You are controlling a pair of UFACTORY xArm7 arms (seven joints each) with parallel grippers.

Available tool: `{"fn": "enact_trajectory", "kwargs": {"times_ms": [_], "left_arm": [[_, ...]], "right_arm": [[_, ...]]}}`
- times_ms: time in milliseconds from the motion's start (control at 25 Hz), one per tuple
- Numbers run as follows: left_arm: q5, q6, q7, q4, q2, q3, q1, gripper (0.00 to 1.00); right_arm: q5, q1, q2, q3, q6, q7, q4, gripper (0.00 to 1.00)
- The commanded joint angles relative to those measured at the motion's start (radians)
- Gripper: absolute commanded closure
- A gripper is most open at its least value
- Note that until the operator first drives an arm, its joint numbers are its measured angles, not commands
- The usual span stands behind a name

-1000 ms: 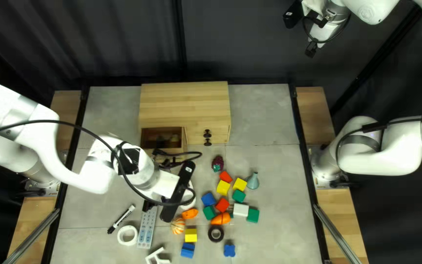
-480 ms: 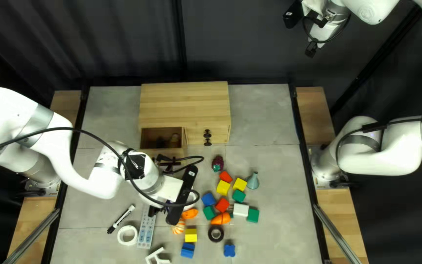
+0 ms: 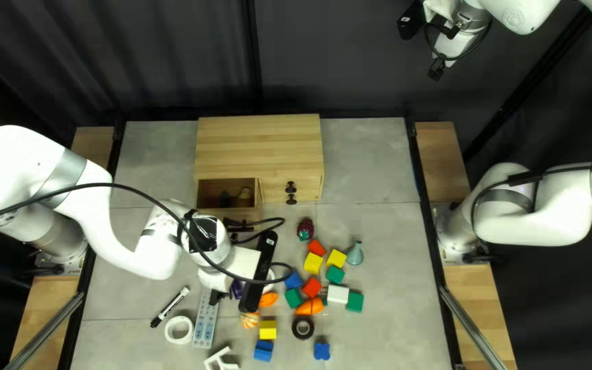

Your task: Open drawers and place objects into drawer and close

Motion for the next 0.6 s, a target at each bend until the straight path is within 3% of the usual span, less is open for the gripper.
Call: {"fn": "enact_trajectory", "kwargs": {"times_ms": [40,440,600], "left_arm": [[0.014,0.031,-0.057,0.046,0.032,0.001,-0.018,0.0],[0.145,-0.121,-0.142,0.044,0.069,-0.005,-0.106,0.0],[0.166,-0.112,-0.165,0.029,0.037,-0.003,-0.117,0.0]], "right_arm": [[0.0,0.0,0.0,0.0,0.0,0.0,0.0,0.0],[0.0,0.0,0.0,0.0,0.0,0.0,0.0,0.0],[0.0,0.0,0.0,0.0,0.0,0.0,0.0,0.0]]}}
